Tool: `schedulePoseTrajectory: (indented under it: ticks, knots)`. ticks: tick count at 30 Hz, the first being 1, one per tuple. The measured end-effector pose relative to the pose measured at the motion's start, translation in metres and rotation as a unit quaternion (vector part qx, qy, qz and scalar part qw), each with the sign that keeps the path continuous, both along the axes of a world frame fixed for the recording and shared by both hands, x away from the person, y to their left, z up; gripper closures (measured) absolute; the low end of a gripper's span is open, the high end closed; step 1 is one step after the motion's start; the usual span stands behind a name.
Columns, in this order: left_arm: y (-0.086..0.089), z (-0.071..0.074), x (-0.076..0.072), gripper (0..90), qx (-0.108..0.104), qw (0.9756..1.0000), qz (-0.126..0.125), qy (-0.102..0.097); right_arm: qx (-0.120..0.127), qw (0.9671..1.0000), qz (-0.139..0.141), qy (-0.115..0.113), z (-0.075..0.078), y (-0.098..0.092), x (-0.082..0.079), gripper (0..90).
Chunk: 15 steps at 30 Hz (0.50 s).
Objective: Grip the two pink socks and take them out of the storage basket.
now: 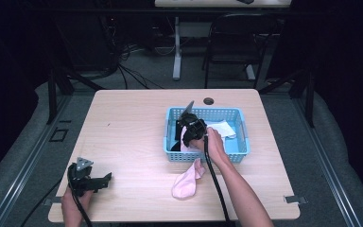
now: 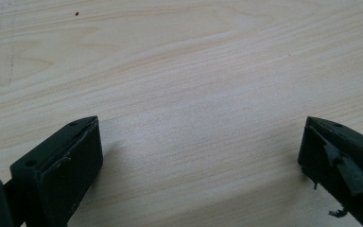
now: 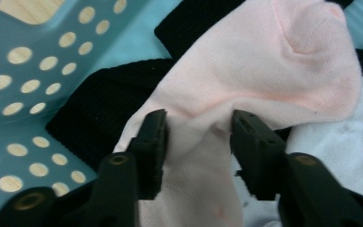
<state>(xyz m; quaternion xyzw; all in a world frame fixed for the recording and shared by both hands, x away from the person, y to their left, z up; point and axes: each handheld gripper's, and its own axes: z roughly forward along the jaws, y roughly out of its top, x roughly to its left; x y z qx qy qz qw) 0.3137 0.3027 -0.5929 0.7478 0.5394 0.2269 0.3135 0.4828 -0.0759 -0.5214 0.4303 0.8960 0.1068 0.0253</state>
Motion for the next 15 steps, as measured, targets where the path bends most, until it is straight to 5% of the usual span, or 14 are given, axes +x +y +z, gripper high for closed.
schedulePoseTrajectory:
  ticks: [5,15]
  knots:
    - [0.0,0.0,0.0,0.6,0.001,1.0,0.0,0.0,0.011,0.9999,-0.004,0.005,-0.005,-0.003,0.001,83.0]
    - [0.0,0.0,0.0,0.6,0.0,1.0,0.0,0.0,0.034,0.9993,0.009,-0.009,0.021,-0.013,-0.009,85.3]
